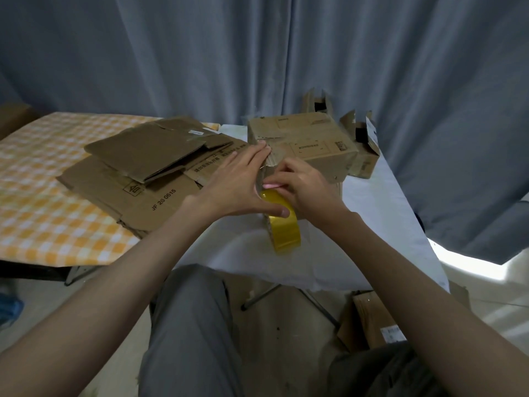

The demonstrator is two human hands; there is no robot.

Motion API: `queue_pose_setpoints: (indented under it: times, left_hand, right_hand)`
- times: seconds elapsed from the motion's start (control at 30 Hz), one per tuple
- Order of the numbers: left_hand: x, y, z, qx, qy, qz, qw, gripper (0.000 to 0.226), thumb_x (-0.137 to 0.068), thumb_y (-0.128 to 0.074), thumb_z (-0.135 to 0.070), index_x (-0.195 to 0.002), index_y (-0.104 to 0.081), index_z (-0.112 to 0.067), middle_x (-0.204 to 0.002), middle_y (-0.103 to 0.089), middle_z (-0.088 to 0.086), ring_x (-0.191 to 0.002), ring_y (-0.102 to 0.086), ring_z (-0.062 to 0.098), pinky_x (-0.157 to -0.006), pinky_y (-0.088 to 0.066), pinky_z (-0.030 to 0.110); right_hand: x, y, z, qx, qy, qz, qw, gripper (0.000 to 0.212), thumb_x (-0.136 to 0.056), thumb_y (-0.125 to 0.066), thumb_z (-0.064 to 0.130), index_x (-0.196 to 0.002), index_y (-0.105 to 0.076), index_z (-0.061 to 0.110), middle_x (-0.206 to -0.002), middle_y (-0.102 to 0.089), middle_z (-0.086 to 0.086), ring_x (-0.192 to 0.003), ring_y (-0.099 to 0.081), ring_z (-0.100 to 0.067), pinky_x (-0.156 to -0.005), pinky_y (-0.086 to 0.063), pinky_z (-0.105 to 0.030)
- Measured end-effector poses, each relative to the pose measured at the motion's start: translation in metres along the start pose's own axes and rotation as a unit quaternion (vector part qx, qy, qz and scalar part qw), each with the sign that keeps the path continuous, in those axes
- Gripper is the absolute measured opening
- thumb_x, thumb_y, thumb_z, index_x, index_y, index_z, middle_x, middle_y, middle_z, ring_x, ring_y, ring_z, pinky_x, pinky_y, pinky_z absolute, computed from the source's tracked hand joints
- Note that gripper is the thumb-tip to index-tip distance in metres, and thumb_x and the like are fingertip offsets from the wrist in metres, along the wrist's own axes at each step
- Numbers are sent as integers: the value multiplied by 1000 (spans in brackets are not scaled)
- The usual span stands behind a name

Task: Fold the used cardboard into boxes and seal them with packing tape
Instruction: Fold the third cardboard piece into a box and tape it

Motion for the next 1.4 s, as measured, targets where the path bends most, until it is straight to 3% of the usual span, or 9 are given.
queue_pose_setpoints:
  times: [0.37,0.5,0.67,0.8,0.93,1.03,1.17,1.3,1.4]
  left_hand:
    - [-3,-4,5,-3,9,-7,1000,145,-46,-44,-105,-159,-12,-20,-166,-9,-7,-152,-11,10,-124,-10,41]
    - [-3,-3,3,-4,8,-6,1000,145,-47,-46,-104,-159,-11,-19,-166,-9,-7,-152,-11,11,-125,-9,41]
    - [-2,0,1,-11,6,-1,1000,144,-48,-48,-102,-159,-11,-19,-167,-8,-6,-152,-11,12,-125,-9,41]
    - [-2,0,1,-16,12,0,1000,144,-49,-48,-102,-159,-9,-18,-167,-7,-6,-152,-11,13,-125,-8,41]
    - [-2,0,0,-21,10,3,1000,144,-49,-47,-103,-160,-8,-19,-167,-6,-5,-152,-10,13,-125,-7,41]
    - [-1,-1,0,-23,10,3,1000,145,-48,-46,-104,-160,-8,-19,-167,-6,-6,-152,-10,13,-125,-8,41]
    - [-1,-2,1,-22,9,-5,1000,144,-49,-47,-103,-159,-9,-19,-167,-7,-7,-151,-10,11,-125,-8,41]
    - [-1,-3,1,-22,10,-6,1000,145,-48,-45,-103,-159,-10,-18,-166,-7,-7,-152,-8,9,-125,-7,40]
    - [-1,-3,1,-19,15,-9,1000,146,-47,-44,-104,-159,-11,-17,-166,-8,-7,-152,-8,9,-125,-8,42]
  right_hand:
    - [8,15,1,-27,-29,-9,999,19,-94,-66,14,-106,-75,3,-105,-64,-14,-97,-62,-28,-82,-52,-46]
    - [9,17,-5,-56,-58,-17,997,18,-90,-68,10,-107,-74,7,-105,-66,-7,-97,-61,-21,-84,-51,-37]
    - [43,16,-38,-50,-187,-92,977,8,-90,-69,20,-97,-67,16,-91,-66,3,-86,-58,-16,-72,-46,-26]
    - [91,-10,-71,-20,-336,-9,942,19,-95,-63,29,-87,-62,12,-77,-65,-3,-73,-63,-22,-62,-49,-30]
    - [106,-21,-77,-6,-396,49,917,10,-90,-65,22,-89,-68,13,-86,-68,-5,-82,-65,-24,-76,-56,-38]
    - [80,-13,-61,-72,-383,-53,920,14,-88,-67,14,-100,-73,11,-88,-65,-1,-82,-64,-20,-73,-57,-37]
    - [28,-12,-29,-315,-430,-35,846,17,-89,-71,30,-98,-77,17,-85,-72,7,-84,-67,-10,-67,-54,-24]
    - [10,-14,-18,-404,-511,24,758,31,-81,-81,32,-100,-74,9,-76,-70,-3,-51,-65,-5,-41,-47,-18]
    - [11,-19,-19,-448,-508,19,735,27,-83,-79,21,-106,-74,9,-79,-69,-5,-59,-65,-12,-47,-50,-22]
Point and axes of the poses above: each hand's wrist, its own x-axis away from the middle knuckle, its own y-axis out of the back of the hand, z = x × y, the point moved 3 cm from there along -x, towards the middle knuckle
